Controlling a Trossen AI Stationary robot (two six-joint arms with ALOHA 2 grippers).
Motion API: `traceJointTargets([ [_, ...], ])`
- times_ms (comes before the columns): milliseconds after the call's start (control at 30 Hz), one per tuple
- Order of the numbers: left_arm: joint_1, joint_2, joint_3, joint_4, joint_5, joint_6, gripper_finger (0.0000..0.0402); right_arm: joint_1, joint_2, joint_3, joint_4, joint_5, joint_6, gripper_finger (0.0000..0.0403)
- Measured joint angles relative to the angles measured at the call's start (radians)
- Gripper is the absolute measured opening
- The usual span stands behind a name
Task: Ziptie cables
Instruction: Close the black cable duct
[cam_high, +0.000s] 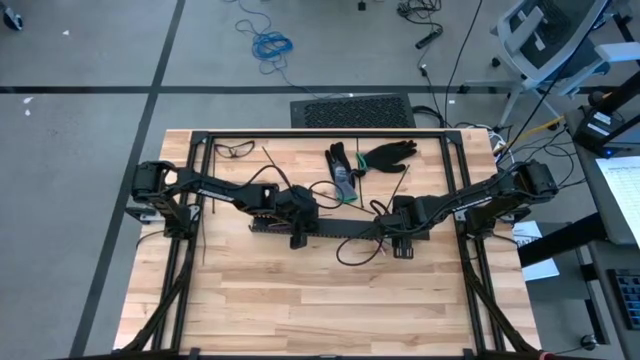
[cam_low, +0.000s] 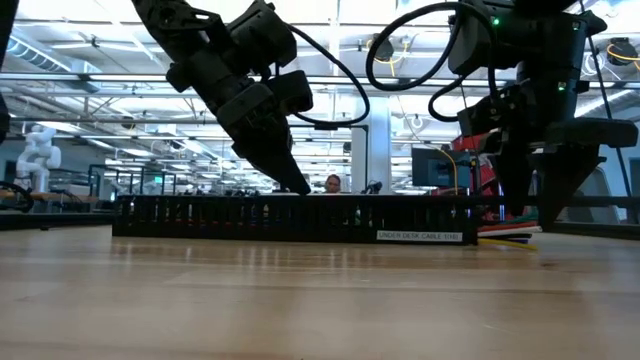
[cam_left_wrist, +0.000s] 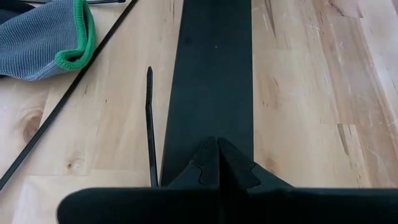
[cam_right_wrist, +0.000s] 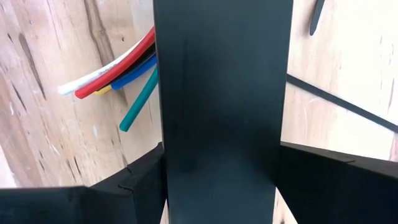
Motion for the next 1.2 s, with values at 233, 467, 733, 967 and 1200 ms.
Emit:
traceJointTargets([
  [233, 0.000, 0.000, 0.000, 0.000, -0.005, 0.000, 0.0000, 0.000, -0.001, 0.000, 0.000, 0.009, -0.031, 0.0249],
  [467, 0.001, 0.001, 0.000, 0.006, -0.006, -0.001, 0.0000, 0.000, -0.001, 0.000, 0.003, 0.007, -0.047, 0.0249],
  [733, 0.001, 0.002, -0.001, 0.016, -0.010, -0.001, 0.0000, -0.014, -0.002, 0.001, 0.014, -0.122, 0.017, 0.0259],
  [967, 0.002, 0.002, -0.001, 0.019, -0.010, -0.002, 0.0000, -0.021, -0.002, 0.002, 0.021, -0.108, -0.004, 0.0312],
  [1200, 0.002, 0.002, -0.001, 0.020, -0.010, -0.005, 0.0000, -0.013, -0.002, 0.002, 0.009, -0.070, -0.073, 0.0350],
])
